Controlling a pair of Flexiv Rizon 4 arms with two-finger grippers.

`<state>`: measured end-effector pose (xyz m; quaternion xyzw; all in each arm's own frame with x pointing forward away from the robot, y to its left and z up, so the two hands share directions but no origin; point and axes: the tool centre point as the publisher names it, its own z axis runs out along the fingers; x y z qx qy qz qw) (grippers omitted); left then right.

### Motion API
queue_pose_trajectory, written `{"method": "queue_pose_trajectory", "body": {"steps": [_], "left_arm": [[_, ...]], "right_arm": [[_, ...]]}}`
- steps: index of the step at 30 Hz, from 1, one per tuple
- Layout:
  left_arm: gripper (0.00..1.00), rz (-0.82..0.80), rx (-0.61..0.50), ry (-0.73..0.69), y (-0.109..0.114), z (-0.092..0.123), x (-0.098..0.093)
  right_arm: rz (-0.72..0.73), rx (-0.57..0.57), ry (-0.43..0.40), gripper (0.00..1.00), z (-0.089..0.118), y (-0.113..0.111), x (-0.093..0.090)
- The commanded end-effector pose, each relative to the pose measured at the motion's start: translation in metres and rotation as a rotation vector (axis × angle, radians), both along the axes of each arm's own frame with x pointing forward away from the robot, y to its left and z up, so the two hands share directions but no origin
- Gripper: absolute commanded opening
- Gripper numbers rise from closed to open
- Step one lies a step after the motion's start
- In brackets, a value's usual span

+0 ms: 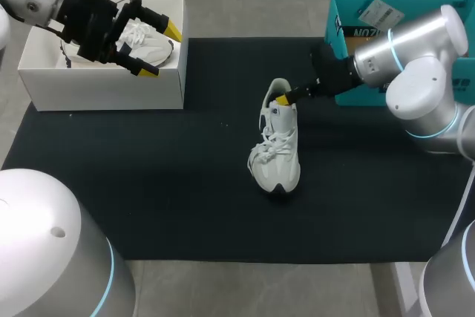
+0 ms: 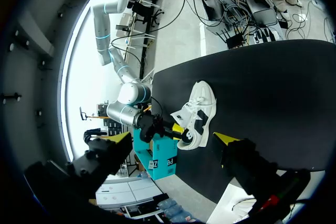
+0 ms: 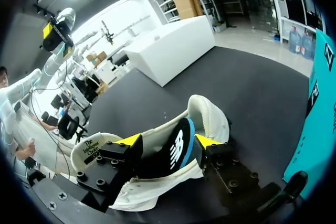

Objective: Take the shoe out of the shoebox, open the shoe tongue, remove and reinsert the insole, then place the shoe into the shoebox

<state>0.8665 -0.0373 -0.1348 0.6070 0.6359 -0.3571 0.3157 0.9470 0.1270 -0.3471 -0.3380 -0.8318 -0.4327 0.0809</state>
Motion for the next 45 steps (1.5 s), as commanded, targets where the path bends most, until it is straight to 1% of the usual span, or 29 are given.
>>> {"method": "queue_pose_trajectory", "body": {"steps": [1,7,9,10,11,12,14,15,16,19,21,22,24,26,28,31,34,35,36,40,45], "left_arm": [[1.00,-0.001,0.004,0.000,0.000,0.001,0.000],[1.00,-0.001,0.004,0.000,0.000,0.001,0.000],[1.00,-0.001,0.004,0.000,0.000,0.001,0.000],[1.00,-0.001,0.004,0.000,0.000,0.001,0.000],[1.00,-0.001,0.004,0.000,0.000,0.001,0.000],[1.00,-0.001,0.004,0.000,0.000,0.001,0.000],[1.00,-0.001,0.004,0.000,0.000,0.001,0.000],[1.00,-0.001,0.004,0.000,0.000,0.001,0.000],[1.00,-0.001,0.004,0.000,0.000,0.001,0.000],[1.00,-0.001,0.004,0.000,0.000,0.001,0.000],[1.00,-0.001,0.004,0.000,0.000,0.001,0.000],[1.00,-0.001,0.004,0.000,0.000,0.001,0.000],[1.00,-0.001,0.004,0.000,0.000,0.001,0.000],[1.00,-0.001,0.004,0.000,0.000,0.001,0.000],[1.00,-0.001,0.004,0.000,0.000,0.001,0.000],[1.00,-0.001,0.004,0.000,0.000,0.001,0.000],[1.00,-0.001,0.004,0.000,0.000,0.001,0.000],[1.00,-0.001,0.004,0.000,0.000,0.001,0.000],[1.00,-0.001,0.004,0.000,0.000,0.001,0.000],[1.00,-0.001,0.004,0.000,0.000,0.001,0.000],[1.00,-0.001,0.004,0.000,0.000,0.001,0.000]], "right_arm": [[0.005,-0.021,-0.002,0.92,0.002,-0.001,0.001],[0.010,-0.055,-0.026,0.98,0.016,-0.006,-0.001],[0.008,-0.053,-0.036,0.96,0.022,-0.005,-0.002],[0.008,-0.054,-0.039,0.92,0.024,-0.005,-0.002],[0.008,-0.054,-0.041,0.83,0.026,-0.004,-0.002],[0.007,-0.057,-0.046,0.56,0.027,-0.004,-0.003],[-0.013,-0.069,-0.042,0.34,0.028,-0.003,-0.003],[-0.030,-0.075,-0.044,0.20,0.028,-0.002,-0.003],[-0.050,-0.081,-0.039,0.00,0.028,-0.002,-0.002],[-0.146,-0.134,-0.029,0.00,0.031,-0.004,0.001],[-0.198,-0.227,-0.027,0.00,0.032,-0.007,0.003],[-0.212,-0.310,-0.024,0.00,0.033,-0.008,0.004],[-0.242,-0.423,-0.016,0.00,0.033,-0.009,0.006],[-0.284,-0.485,-0.011,0.00,0.034,-0.009,0.007],[-0.328,-0.470,0.020,0.00,0.033,-0.010,0.007],[-0.410,-0.354,0.071,0.00,0.031,-0.012,0.011],[-0.474,-0.297,0.106,0.00,0.031,-0.011,0.014],[-0.483,-0.294,0.119,0.00,0.031,-0.011,0.015],[-0.497,-0.314,0.117,0.00,0.031,-0.011,0.017],[-0.549,-0.365,0.162,0.00,0.035,-0.008,0.020],[-0.618,-0.364,0.223,0.00,0.040,0.003,0.025]]}}
